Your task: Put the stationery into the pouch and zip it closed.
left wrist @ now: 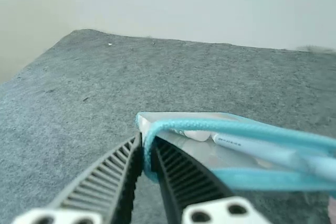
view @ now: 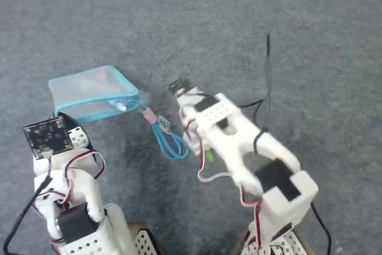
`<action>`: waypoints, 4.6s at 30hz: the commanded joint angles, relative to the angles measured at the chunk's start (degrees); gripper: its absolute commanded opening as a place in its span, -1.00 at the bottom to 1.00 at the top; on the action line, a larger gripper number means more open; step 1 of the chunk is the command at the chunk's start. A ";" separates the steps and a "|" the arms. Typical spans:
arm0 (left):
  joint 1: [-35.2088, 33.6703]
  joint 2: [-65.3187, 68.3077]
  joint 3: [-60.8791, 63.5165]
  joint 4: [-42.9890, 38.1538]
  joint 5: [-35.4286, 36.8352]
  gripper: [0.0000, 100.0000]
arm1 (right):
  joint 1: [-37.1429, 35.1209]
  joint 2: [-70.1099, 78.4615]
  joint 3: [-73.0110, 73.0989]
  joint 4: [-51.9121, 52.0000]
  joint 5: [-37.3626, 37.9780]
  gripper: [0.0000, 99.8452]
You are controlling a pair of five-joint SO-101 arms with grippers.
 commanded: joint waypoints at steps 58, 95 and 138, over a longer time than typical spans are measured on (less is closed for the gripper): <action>29.71 -0.97 11.91 -3.16 -0.70 -0.98 | -0.13 -47.52 10.02 30.20 18.99 -0.98; 29.71 -1.05 11.91 -2.90 -0.88 -0.98 | -0.13 -4.70 -31.03 39.87 19.16 -0.98; 29.98 -0.97 12.00 -2.81 -0.88 -0.98 | -0.13 6.90 -32.26 39.96 27.25 -0.99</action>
